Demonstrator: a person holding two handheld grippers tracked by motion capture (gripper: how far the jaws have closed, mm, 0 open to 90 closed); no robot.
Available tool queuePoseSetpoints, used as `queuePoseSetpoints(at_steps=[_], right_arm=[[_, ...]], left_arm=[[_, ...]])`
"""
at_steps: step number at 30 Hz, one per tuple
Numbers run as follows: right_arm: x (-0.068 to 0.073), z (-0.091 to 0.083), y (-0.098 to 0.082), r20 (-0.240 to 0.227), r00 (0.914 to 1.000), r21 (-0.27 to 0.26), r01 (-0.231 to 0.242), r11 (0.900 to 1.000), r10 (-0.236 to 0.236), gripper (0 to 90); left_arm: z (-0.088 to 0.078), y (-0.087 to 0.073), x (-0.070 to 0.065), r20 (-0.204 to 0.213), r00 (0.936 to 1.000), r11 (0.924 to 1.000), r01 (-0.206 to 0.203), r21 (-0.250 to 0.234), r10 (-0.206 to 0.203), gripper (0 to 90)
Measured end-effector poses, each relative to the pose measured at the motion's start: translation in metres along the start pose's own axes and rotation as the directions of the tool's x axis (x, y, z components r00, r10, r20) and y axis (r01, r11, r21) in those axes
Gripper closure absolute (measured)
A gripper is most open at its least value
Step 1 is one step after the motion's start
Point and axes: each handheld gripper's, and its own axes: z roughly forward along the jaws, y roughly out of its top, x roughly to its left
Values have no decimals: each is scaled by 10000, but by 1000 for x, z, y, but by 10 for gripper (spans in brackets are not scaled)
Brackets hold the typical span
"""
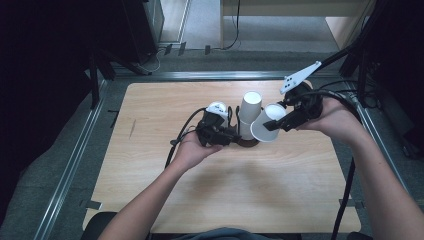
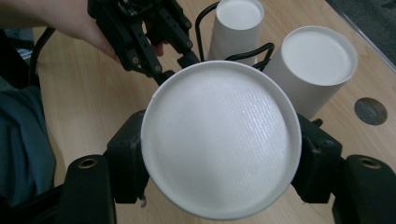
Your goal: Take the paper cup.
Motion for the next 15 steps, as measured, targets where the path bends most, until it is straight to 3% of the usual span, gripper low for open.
queuePoseSetpoints(at_steps=[7, 15], right_arm=[[11, 20, -17, -333, 9994, -146, 26, 9999, -31, 330], [18, 45, -34, -615, 9981, -323, 67, 9995, -87, 330]], left_arm=[[-16, -14, 2, 72, 9985, 9985, -552, 22, 551, 571], [-31, -27, 7, 421, 9963, 9972, -752, -31, 753, 530]])
